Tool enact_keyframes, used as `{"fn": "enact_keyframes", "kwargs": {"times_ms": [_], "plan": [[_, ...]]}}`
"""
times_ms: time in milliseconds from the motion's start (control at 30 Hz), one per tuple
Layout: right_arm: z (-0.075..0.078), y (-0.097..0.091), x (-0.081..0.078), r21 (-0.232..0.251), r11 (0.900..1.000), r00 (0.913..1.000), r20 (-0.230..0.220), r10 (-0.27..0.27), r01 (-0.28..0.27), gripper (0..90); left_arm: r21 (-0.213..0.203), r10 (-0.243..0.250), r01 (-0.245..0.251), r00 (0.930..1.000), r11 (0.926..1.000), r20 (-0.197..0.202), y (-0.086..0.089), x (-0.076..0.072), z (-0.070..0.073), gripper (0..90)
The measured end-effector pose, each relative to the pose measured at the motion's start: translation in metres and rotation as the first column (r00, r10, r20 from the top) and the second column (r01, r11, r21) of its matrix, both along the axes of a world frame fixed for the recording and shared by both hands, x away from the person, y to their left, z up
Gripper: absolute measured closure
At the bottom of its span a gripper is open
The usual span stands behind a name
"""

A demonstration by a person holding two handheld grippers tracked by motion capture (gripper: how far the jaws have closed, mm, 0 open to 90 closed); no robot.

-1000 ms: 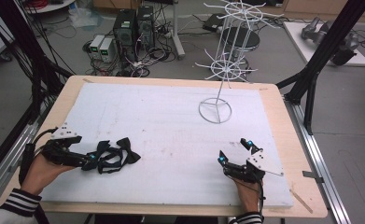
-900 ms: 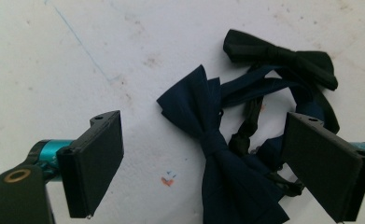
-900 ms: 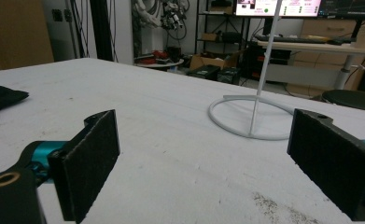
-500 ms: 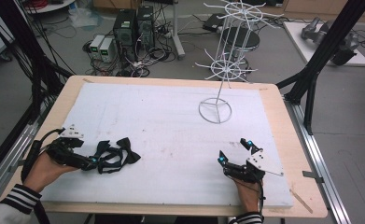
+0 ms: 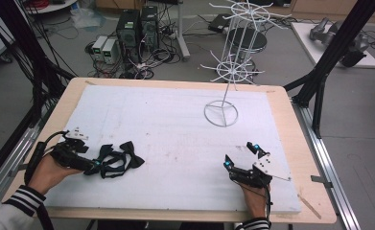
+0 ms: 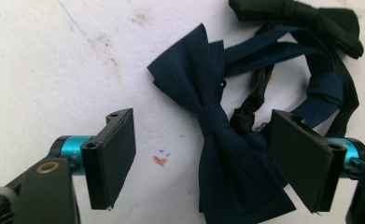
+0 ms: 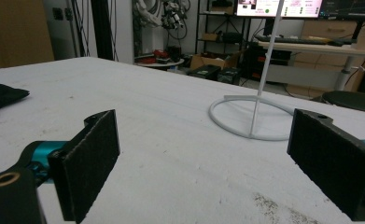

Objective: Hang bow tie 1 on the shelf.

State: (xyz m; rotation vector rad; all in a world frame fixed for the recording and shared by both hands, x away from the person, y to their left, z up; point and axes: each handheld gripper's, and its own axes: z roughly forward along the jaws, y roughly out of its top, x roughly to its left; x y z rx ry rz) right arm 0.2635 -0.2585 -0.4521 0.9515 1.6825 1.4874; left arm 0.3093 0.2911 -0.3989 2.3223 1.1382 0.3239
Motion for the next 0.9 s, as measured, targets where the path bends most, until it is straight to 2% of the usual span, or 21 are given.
{"fn": "enact_keyframes", "kwargs": {"times_ms": [67, 233, 300, 400, 567, 700, 900], "plan": [[0.000, 0.000, 0.000, 0.000, 1.0000, 1.0000, 0.000, -0.001, 0.001, 8.6, -0.004, 0.008, -0.008, 0.9999, 1.0000, -0.012, 0.001, 0.001, -0.001, 27.3], [0.000, 0.000, 0.000, 0.001, 1.0000, 1.0000, -0.001, 0.002, -0.002, 8.6, -0.019, 0.026, -0.027, 0.9985, 0.9994, -0.049, 0.000, 0.002, -0.002, 27.9], [0.000, 0.000, 0.000, 0.001, 1.0000, 1.0000, -0.001, 0.001, -0.001, 8.6, -0.016, 0.029, -0.030, 0.9978, 0.9994, -0.059, -0.001, 0.004, -0.003, 28.4], [0.000, 0.000, 0.000, 0.000, 1.0000, 1.0000, 0.000, 0.000, 0.000, 8.6, -0.010, 0.032, -0.033, 0.9945, 0.9994, -0.099, -0.002, 0.005, -0.005, 28.0], [0.000, 0.000, 0.000, 0.000, 1.0000, 1.0000, -0.002, 0.002, -0.002, 8.6, 0.003, 0.027, -0.027, 0.9919, 0.9996, -0.124, -0.005, 0.004, -0.009, 29.3], [0.000, 0.000, 0.000, -0.001, 1.0000, 1.0000, 0.001, 0.002, -0.002, 8.6, 0.005, 0.010, -0.010, 0.9887, 0.9999, -0.150, -0.005, 0.004, -0.011, 39.3], [0.000, 0.000, 0.000, -0.002, 1.0000, 1.0000, 0.002, 0.001, -0.001, 8.6, 0.009, 0.009, -0.008, 0.9878, 0.9999, -0.156, -0.007, 0.003, -0.011, 49.6]]}}
